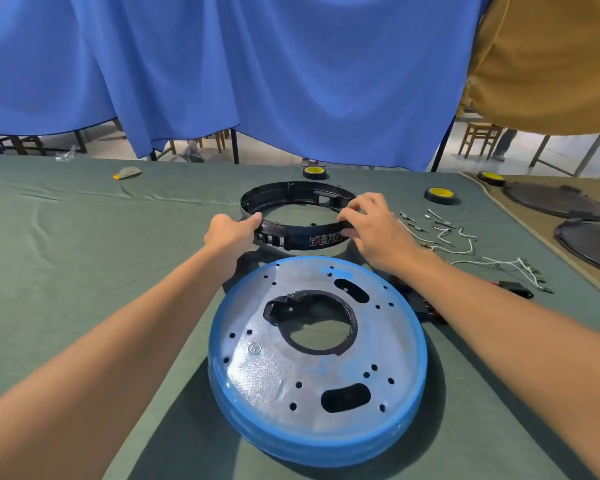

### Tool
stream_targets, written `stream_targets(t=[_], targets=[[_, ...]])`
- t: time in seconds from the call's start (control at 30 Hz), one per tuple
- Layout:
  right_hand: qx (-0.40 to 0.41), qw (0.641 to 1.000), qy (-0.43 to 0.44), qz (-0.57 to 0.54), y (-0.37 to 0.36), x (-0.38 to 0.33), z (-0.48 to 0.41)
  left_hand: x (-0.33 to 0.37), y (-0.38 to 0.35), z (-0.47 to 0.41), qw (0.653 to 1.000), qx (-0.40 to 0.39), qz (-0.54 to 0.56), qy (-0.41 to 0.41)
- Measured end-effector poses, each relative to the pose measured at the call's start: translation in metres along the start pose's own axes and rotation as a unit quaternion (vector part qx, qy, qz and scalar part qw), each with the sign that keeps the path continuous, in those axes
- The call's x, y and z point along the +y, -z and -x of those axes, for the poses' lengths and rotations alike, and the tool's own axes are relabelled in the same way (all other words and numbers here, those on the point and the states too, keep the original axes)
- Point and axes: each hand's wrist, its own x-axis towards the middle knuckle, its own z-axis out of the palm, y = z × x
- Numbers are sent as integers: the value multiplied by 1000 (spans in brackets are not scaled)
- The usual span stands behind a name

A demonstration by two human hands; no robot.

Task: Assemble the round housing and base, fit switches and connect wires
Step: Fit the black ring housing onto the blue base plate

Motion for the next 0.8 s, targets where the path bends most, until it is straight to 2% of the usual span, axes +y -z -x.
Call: stream_targets(t=[0.2, 0.33, 0.5, 0.6, 0.7, 0.8], targets=[[29, 998, 47, -23, 12, 5, 5, 13, 8, 9, 994, 0, 112, -19], [32, 994, 57, -91, 26, 7, 5, 26, 11, 24, 987, 23, 131, -87], [85, 980, 45, -172, 49, 7, 6, 44, 9, 37, 967, 53, 203, -141], [99, 963, 14, -250, 64, 6, 7, 46, 7, 37, 969, 62, 199, -135], [96, 950, 0, -298, 79, 9, 9, 46, 7, 37, 979, 28, 153, -132], [69, 926, -19, -372, 96, 11, 13, 50, 9, 44, 975, -5, 138, -172]])
